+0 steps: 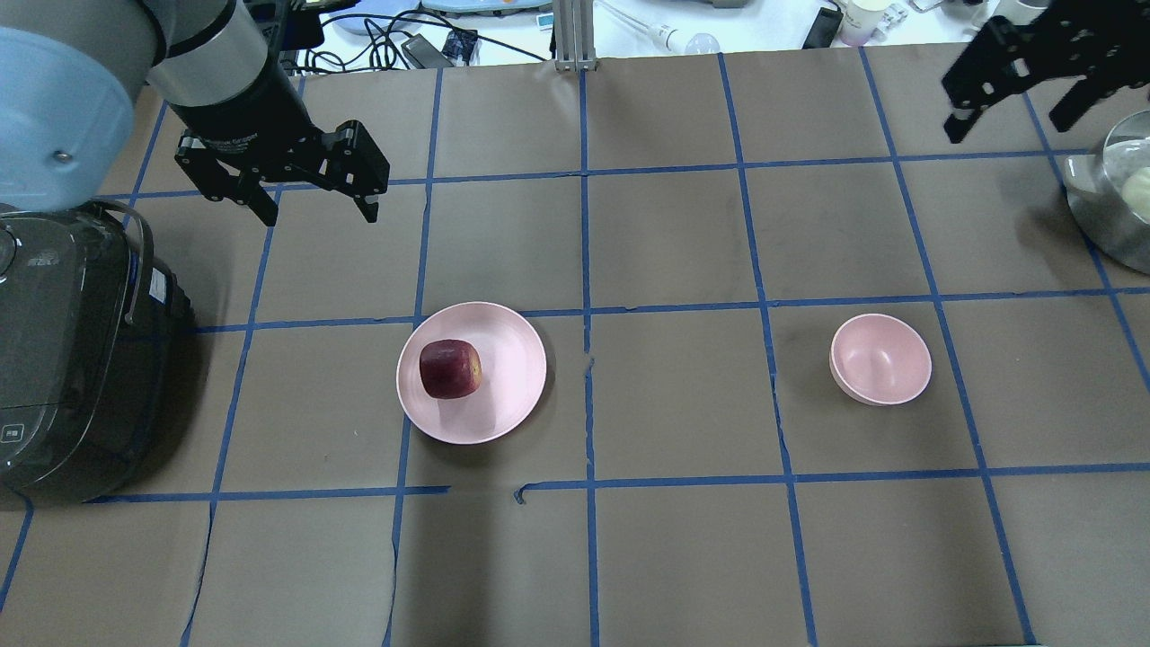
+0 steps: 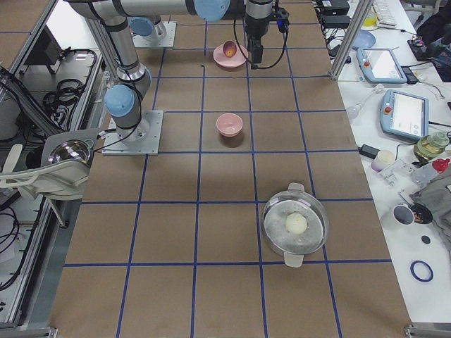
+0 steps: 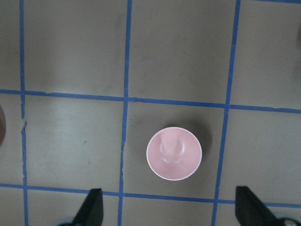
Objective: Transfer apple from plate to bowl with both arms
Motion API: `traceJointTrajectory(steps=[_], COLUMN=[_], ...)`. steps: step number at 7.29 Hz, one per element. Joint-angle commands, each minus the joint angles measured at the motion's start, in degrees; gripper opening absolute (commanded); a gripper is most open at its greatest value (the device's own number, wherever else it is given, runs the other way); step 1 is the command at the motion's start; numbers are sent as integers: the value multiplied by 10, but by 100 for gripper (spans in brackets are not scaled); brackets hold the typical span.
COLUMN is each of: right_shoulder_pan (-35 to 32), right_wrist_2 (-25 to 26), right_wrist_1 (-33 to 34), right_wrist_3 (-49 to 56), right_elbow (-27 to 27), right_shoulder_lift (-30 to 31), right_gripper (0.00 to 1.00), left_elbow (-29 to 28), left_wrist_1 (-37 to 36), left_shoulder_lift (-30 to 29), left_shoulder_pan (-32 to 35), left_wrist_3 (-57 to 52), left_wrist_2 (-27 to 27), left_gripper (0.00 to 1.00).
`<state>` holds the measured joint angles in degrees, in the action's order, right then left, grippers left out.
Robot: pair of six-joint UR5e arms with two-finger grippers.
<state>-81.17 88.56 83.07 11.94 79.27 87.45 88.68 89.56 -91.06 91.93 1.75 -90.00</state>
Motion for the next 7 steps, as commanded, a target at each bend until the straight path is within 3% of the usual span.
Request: traceJointTrajectory(steps=[1,7], right_shoulder_pan=[-69,-69], right_wrist_2=[6,7], right_wrist_1=[147,160], right_wrist_3=[-108,-105], right_elbow=[36,55], right_shoulder_lift=[-10,-5], right_gripper=[100,100], left_elbow=[1,4], left_wrist_1=[0,-12], left_shoulder_lift=[0,-2], left_shoulder_pan=[0,1], left_wrist_3=[0,0], left_wrist_2=[0,1], left_gripper=[100,100])
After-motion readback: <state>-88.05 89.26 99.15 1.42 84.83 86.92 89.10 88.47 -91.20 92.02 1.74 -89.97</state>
